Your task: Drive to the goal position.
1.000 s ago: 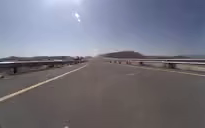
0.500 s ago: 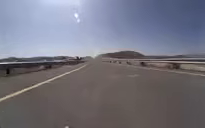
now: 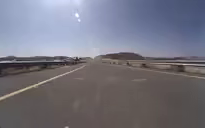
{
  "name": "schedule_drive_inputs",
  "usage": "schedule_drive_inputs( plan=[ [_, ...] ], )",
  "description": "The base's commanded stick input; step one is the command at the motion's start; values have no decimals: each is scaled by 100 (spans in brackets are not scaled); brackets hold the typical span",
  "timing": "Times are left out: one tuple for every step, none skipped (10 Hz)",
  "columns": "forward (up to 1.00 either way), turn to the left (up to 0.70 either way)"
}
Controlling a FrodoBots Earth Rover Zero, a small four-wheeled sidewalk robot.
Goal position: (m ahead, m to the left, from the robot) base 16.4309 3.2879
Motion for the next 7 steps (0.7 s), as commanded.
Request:
schedule_drive_inputs(
  plan=[
    [100,0],
    [100,0],
    [100,0],
    [100,0],
    [100,0],
    [100,7],
    [100,20]
  ],
)
